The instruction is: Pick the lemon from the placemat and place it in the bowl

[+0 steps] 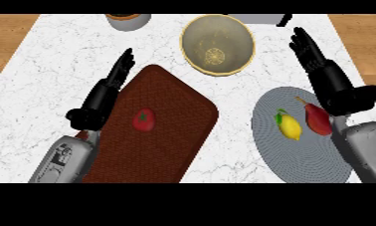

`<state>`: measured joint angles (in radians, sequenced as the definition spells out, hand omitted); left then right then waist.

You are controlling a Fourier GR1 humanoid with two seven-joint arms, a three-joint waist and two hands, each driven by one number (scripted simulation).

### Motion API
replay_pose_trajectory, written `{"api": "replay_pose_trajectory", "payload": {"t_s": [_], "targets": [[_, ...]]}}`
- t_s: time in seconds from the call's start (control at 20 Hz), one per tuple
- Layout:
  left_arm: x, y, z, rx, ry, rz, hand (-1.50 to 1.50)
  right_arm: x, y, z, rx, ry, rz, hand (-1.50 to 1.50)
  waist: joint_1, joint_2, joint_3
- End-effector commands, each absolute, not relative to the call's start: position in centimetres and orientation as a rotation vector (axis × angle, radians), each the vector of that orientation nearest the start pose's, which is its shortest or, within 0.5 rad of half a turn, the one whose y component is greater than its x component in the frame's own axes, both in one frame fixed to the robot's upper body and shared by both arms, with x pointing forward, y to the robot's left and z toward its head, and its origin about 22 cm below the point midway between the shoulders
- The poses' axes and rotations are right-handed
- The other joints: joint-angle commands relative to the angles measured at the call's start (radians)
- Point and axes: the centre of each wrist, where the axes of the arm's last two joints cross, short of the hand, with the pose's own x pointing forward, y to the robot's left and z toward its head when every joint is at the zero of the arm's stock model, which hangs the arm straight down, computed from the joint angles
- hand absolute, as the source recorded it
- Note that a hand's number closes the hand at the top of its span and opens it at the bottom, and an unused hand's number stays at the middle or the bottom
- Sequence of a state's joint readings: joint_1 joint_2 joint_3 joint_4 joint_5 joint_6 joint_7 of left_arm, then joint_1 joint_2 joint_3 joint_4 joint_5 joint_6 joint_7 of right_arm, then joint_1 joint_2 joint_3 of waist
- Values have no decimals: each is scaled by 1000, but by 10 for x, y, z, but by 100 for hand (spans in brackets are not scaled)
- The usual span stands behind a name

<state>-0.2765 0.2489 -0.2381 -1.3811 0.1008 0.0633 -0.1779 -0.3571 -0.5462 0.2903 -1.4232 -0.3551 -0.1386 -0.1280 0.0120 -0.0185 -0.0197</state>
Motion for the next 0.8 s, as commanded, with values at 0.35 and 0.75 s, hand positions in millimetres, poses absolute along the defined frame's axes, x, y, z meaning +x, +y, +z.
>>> {"api": "replay_pose_trajectory", "payload": {"t_s": [0.35, 0.75], "targets": [[304, 305, 53, 238, -1783, -2, 0, 264, -206, 79, 293, -1974, 1045, -150, -11, -6, 20], [295, 344, 85, 268, -1789, 24, 0, 192, -257, 35, 315, -2126, 1095, -150, -25, 14, 20]]}}
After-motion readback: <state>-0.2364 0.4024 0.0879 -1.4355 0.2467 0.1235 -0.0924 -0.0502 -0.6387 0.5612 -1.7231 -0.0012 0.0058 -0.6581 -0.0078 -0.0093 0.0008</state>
